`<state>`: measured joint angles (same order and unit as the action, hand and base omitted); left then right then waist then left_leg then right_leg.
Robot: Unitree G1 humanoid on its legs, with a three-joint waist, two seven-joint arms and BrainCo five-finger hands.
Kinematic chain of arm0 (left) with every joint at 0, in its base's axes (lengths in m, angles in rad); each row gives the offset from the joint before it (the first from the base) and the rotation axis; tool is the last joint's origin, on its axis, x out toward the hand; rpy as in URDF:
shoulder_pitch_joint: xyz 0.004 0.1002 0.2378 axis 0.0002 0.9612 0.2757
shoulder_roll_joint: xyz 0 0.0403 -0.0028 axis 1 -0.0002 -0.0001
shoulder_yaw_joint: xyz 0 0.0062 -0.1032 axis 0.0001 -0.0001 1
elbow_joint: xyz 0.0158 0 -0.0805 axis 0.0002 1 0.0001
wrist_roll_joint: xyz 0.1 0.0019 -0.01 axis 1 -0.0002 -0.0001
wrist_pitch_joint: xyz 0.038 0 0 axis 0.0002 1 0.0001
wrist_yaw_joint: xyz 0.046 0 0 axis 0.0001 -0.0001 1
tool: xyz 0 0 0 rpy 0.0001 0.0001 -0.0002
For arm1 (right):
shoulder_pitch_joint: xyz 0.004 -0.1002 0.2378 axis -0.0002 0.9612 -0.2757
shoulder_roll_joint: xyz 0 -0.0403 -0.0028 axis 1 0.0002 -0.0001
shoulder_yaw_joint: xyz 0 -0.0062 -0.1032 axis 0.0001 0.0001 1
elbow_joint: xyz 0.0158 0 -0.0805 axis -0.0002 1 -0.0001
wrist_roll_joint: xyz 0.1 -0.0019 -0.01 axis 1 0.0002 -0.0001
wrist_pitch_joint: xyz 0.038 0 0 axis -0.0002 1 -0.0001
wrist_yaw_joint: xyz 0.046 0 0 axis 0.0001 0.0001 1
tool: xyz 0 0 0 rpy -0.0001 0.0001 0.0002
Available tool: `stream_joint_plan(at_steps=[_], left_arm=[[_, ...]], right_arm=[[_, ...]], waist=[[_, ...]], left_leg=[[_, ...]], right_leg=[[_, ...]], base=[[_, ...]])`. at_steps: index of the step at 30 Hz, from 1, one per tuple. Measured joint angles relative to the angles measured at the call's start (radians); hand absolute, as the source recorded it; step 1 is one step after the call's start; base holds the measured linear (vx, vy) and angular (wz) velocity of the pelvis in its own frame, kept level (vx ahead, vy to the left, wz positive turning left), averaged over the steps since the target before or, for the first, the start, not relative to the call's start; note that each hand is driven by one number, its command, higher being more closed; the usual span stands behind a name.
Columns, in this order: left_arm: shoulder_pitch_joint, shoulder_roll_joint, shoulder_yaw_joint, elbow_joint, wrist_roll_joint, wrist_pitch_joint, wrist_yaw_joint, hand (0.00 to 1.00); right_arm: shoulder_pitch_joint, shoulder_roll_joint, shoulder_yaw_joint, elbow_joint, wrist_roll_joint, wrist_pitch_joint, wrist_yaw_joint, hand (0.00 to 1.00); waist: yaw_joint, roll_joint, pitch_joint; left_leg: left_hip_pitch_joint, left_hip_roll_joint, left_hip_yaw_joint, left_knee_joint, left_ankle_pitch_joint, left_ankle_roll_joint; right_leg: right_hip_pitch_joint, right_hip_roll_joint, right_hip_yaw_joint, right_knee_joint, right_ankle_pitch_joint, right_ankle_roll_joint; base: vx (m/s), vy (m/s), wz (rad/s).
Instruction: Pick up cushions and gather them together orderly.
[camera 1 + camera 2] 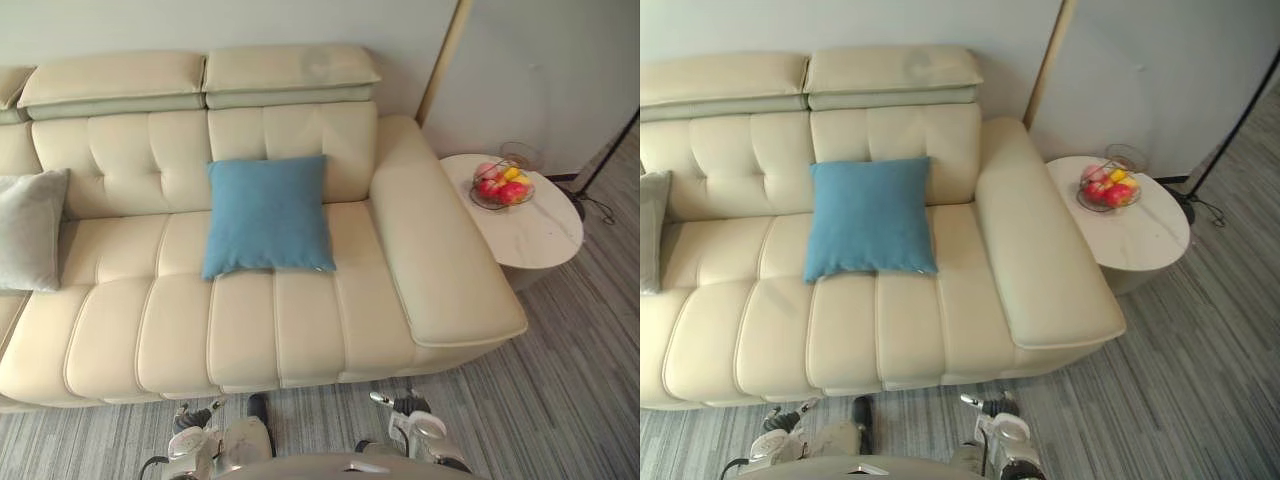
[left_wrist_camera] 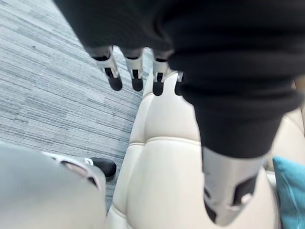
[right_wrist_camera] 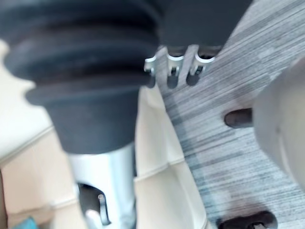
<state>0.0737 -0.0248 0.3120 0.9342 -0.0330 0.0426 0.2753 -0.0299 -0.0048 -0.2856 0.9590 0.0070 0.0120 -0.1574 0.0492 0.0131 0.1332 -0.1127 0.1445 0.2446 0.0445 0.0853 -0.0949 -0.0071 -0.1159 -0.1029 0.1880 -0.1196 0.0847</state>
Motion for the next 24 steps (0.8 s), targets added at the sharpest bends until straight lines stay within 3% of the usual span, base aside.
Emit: stream_joint_plan(at_steps=[1, 2, 3, 4, 6, 7, 9, 11, 17, 22, 24], left_arm=[[-0.002, 0.006, 0.002, -0.002, 0.000, 0.001, -0.001, 0.00], [-0.012, 0.002, 0.007, -0.009, -0.001, -0.001, -0.006, 0.00], [-0.010, -0.005, 0.011, -0.009, 0.001, -0.001, -0.008, 0.00], [-0.002, -0.016, 0.019, -0.007, 0.005, -0.001, -0.012, 0.00], [0.006, -0.035, 0.038, 0.000, 0.005, 0.000, -0.022, 0.00], [0.013, -0.025, 0.040, 0.000, 0.005, 0.000, -0.022, 0.00], [0.024, -0.009, 0.039, 0.000, 0.006, -0.001, -0.023, 0.00], [0.025, 0.004, 0.034, 0.011, 0.007, 0.001, -0.031, 0.00], [0.016, 0.002, 0.010, 0.049, 0.017, 0.003, -0.053, 0.00], [-0.004, -0.012, 0.014, 0.061, 0.028, 0.004, -0.076, 0.00], [-0.013, -0.015, 0.019, 0.061, 0.038, 0.003, -0.095, 0.00]], right_arm=[[0.005, 0.008, -0.014, -0.001, 0.004, 0.000, -0.001, 0.00], [0.011, 0.004, -0.033, 0.001, 0.005, 0.000, -0.002, 0.00], [0.016, -0.001, -0.042, 0.000, 0.005, 0.001, -0.005, 0.00], [0.030, -0.003, -0.042, -0.006, 0.005, 0.001, -0.006, 0.00], [0.058, 0.000, -0.053, -0.016, 0.006, 0.004, -0.004, 0.00], [0.069, 0.005, -0.062, -0.017, 0.006, 0.006, -0.004, 0.00], [0.090, 0.028, -0.075, -0.004, 0.006, 0.012, -0.001, 0.00], [0.106, 0.034, -0.081, 0.000, 0.008, 0.014, 0.001, 0.00], [0.114, 0.028, -0.103, 0.001, 0.008, 0.014, 0.002, 0.00], [0.108, 0.020, -0.120, 0.001, 0.007, 0.015, 0.004, 0.00], [0.094, 0.018, -0.119, 0.000, 0.007, 0.014, 0.005, 0.00]], waist=[[-0.008, -0.025, 0.001], [0.004, -0.033, 0.005], [0.007, -0.032, 0.004], [0.000, -0.022, -0.001], [0.000, -0.001, -0.015], [-0.005, -0.006, -0.029], [-0.008, -0.041, -0.053], [-0.017, -0.052, -0.062], [-0.023, -0.032, -0.078], [-0.021, -0.015, -0.068], [-0.019, -0.013, -0.065]], left_leg=[[-0.010, -0.005, 0.001, 0.025, -0.023, 0.001], [-0.033, -0.012, -0.005, 0.153, -0.052, 0.043], [-0.032, -0.021, -0.022, 0.278, -0.116, 0.059], [-0.012, -0.023, -0.036, 0.343, -0.193, 0.046], [0.034, -0.023, -0.072, 0.305, -0.283, 0.008], [0.049, -0.039, -0.055, 0.273, -0.287, 0.010], [0.064, -0.065, -0.044, 0.214, -0.287, 0.011], [0.082, -0.075, -0.030, 0.175, -0.285, 0.011], [0.156, -0.080, -0.026, 0.094, -0.230, 0.022], [0.190, -0.050, 0.025, 0.091, -0.240, 0.020], [0.206, -0.031, 0.102, 0.096, -0.258, 0.018]], right_leg=[[-0.009, -0.020, 0.000, -0.018, 0.017, -0.008], [-0.024, -0.036, 0.015, -0.015, 0.031, -0.006], [-0.027, -0.042, 0.038, -0.017, 0.041, 0.000], [-0.026, -0.038, 0.060, -0.018, 0.045, 0.003], [-0.032, -0.002, 0.119, -0.029, 0.052, 0.016], [-0.032, -0.007, 0.147, -0.060, 0.070, 0.003], [-0.031, -0.024, 0.158, -0.103, 0.105, -0.015], [-0.028, -0.022, 0.152, -0.119, 0.123, -0.035], [-0.013, 0.004, 0.180, -0.140, 0.141, -0.002], [-0.019, 0.043, 0.233, -0.142, 0.146, -0.008], [-0.052, 0.073, 0.294, -0.135, 0.161, -0.026]], base=[[-0.10, -0.005, -0.30], [-0.05, 0.022, -0.55], [-0.07, 0.052, -0.72], [-0.07, 0.065, -0.70], [-0.09, 0.110, -0.74], [-0.09, 0.142, -0.68], [-0.05, 0.116, -0.51], [0.03, 0.058, -0.33], [0.12, -0.011, -0.22], [0.12, -0.052, -0.46], [0.02, -0.022, -1.00]])
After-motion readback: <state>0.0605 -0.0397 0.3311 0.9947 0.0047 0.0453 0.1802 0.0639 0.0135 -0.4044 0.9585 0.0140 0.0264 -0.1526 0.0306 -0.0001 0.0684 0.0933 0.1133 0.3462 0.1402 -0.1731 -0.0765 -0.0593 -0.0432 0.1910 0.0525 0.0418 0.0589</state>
